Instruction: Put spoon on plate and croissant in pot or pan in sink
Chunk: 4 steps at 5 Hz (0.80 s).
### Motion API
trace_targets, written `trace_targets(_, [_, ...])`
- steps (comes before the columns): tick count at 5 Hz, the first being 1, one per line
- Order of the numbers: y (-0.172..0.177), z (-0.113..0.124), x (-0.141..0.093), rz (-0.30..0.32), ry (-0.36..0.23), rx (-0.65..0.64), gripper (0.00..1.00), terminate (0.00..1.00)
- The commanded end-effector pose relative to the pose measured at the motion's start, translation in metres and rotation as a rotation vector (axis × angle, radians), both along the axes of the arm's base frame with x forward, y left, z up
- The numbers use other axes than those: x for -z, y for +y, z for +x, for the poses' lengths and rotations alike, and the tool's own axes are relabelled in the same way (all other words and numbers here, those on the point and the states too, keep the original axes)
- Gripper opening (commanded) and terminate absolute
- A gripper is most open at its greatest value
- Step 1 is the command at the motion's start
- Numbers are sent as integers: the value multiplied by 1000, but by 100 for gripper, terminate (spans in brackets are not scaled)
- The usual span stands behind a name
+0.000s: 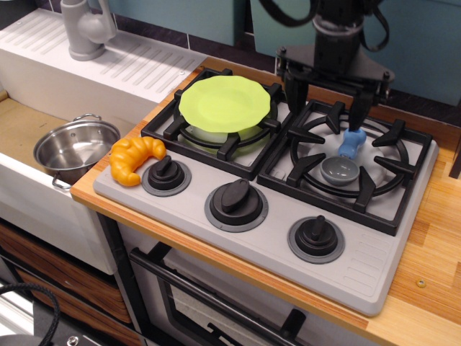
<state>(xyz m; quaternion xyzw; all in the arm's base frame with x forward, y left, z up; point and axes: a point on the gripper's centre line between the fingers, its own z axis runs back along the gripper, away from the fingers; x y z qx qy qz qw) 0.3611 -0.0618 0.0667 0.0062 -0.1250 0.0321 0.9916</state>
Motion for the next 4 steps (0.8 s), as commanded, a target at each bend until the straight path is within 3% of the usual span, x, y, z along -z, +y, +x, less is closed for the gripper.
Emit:
trace_targets(1, [-13, -2, -1, -1, -67, -22, 100, 0])
trace_targets(4, [-30, -3, 8, 19, -116, -32, 100, 0])
